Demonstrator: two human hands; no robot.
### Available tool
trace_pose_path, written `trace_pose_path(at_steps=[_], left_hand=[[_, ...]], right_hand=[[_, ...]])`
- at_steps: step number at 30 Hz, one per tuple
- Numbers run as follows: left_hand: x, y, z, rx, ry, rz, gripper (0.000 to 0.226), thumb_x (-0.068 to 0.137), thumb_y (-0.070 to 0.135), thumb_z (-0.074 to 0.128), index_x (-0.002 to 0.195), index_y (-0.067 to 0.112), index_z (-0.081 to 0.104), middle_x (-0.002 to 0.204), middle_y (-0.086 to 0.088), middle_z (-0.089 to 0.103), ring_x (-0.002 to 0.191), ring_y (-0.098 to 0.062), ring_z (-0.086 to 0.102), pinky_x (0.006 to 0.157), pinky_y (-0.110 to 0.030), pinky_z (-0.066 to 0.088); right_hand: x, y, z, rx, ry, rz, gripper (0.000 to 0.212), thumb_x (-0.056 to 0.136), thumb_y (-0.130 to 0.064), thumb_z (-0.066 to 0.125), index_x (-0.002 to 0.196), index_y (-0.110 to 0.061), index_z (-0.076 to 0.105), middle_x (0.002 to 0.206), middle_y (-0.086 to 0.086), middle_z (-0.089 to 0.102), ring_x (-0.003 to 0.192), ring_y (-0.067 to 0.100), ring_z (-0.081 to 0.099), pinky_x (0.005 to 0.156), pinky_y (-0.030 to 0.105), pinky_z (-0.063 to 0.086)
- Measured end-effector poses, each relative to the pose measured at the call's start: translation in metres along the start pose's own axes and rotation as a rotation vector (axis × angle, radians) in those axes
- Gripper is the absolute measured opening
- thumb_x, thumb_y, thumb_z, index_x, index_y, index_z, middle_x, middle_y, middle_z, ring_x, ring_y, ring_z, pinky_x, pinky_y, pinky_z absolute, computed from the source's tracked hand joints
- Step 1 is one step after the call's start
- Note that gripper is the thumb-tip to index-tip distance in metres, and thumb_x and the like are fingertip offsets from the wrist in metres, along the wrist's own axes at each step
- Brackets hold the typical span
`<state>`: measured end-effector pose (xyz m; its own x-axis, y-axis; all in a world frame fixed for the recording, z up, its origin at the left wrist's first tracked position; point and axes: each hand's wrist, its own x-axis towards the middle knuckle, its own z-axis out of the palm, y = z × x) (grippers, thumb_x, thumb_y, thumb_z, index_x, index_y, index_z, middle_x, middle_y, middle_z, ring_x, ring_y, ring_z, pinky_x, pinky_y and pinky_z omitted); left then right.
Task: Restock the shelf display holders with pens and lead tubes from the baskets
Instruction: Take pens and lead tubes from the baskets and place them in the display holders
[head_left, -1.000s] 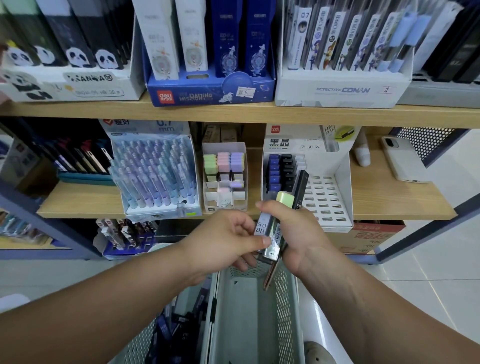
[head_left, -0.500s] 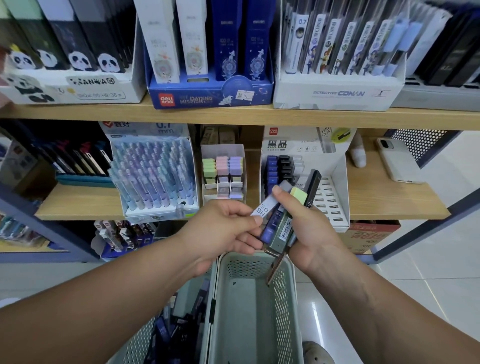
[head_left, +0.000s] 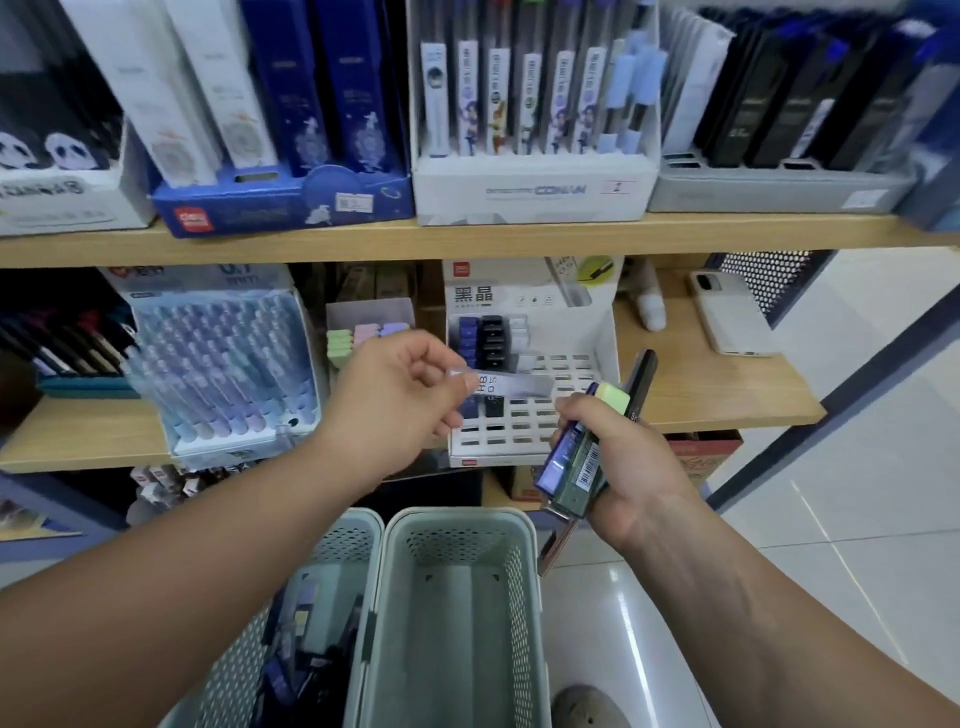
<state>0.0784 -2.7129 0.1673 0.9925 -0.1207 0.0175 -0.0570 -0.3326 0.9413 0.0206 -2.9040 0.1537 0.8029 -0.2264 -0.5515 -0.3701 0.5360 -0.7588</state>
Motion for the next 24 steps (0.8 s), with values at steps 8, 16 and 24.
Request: trace_pose_path(at_steps=[8,16,24], left_hand=[[0.029,0.029,0.023,0.613,-0.007,0.371,0.004,0.087,0.023,0.076,0.084,0.024,0.078,0.077,0.015,0.063,0.074,-0.005,0.059,0.068,-0.019,0.046],[0.045,0.043,0.049,0.838,-0.109,0.419,0.006,0.085,0.011,0.074,0.083,0.016,0.070,0.084,0.000,0.070,0.084,-0.019,0.065,0.079,-0.038,0.055],[0.056,0.040,0.050,0.811,-0.086,0.397,0.004,0.087,0.014,0.076,0.084,0.011,0.077,0.085,0.000,0.073,0.081,-0.015,0.065,0.079,-0.032,0.054]], right_hand=[[0.004,-0.011,-0.026,-0.013,-0.026,-0.004,0.027,0.077,-0.014,0.080,0.095,-0.011,0.060,0.078,0.011,0.058,0.071,0.029,0.060,0.080,0.059,0.056],[0.003,-0.018,-0.032,0.017,-0.068,0.015,0.022,0.079,-0.014,0.078,0.093,-0.011,0.060,0.067,0.007,0.060,0.052,0.020,0.060,0.057,0.038,0.057],[0.000,-0.022,-0.032,0.018,-0.097,0.034,0.031,0.079,-0.015,0.078,0.104,-0.010,0.059,0.065,0.006,0.066,0.053,0.024,0.066,0.055,0.045,0.058]])
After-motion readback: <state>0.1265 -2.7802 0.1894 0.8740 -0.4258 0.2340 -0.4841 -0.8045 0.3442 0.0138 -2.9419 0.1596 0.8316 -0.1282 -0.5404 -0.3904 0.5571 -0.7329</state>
